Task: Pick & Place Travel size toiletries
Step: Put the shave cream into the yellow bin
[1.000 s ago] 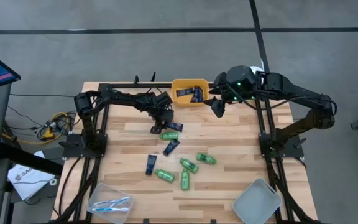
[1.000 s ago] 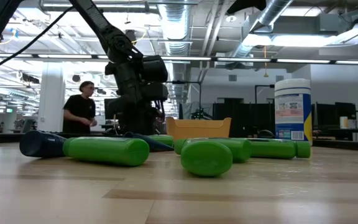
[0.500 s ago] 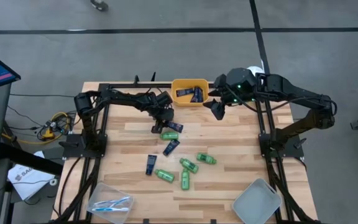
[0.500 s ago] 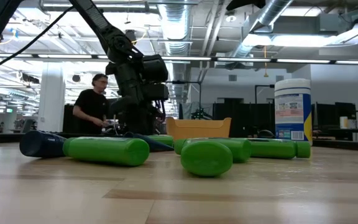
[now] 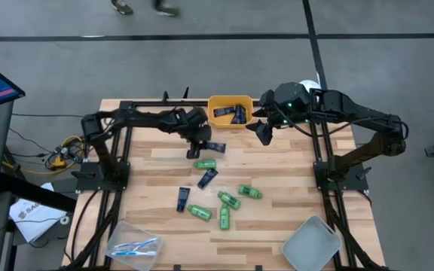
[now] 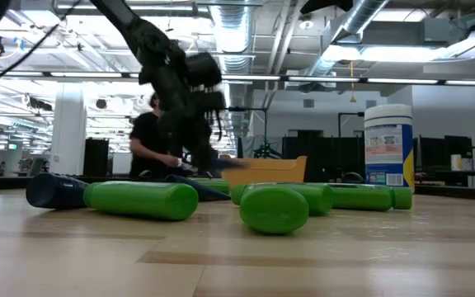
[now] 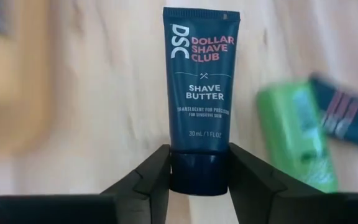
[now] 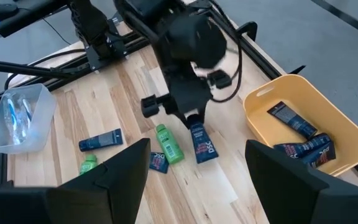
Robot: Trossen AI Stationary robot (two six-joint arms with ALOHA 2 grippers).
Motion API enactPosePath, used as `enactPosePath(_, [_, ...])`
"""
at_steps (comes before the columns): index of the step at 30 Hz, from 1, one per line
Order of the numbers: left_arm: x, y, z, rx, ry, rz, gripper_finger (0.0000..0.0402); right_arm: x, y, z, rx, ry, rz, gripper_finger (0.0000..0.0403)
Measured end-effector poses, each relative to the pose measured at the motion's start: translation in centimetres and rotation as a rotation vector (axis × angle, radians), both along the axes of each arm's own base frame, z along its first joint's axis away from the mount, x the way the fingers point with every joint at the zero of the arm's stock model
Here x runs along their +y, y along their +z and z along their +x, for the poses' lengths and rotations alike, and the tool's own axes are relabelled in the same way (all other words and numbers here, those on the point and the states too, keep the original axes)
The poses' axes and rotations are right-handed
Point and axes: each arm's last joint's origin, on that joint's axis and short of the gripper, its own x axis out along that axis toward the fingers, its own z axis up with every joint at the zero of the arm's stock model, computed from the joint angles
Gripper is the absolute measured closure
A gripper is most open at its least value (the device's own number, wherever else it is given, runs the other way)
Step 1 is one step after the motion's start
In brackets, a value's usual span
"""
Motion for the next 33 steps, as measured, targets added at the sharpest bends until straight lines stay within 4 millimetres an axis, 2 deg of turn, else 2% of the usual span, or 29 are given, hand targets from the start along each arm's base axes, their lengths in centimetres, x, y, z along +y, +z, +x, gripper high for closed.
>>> enactPosePath(6, [0.2,5.8,-0.2,-0.25,0.077,0.183,0.0276,-0.1,0.1,0.0,-0.007,-0.001,-0.002,0.0148])
enactPosePath(10, [1.7,7.8,-0.6,-0.367,0.156,0.29,0.0273,-0.1,0.2,0.2,-0.027,-0.001,-0.007,0.0148])
enactPosePath(16, [3.9,7.4,-0.7,-0.358,0.221,0.303,0.0272,-0.1,0.3,0.2,-0.033,-0.001,-0.008,0.0148])
enactPosePath(26, [6.0,6.0,2.5,-0.339,0.223,0.295,0.0271,-0.1,0.5,0.4,-0.061,-0.002,-0.011,0.0148])
enactPosePath(33, [7.5,4.7,3.4,-0.3,0.246,0.288,0.027,-0.2,0.5,0.5,-0.07,-0.003,-0.011,0.0148])
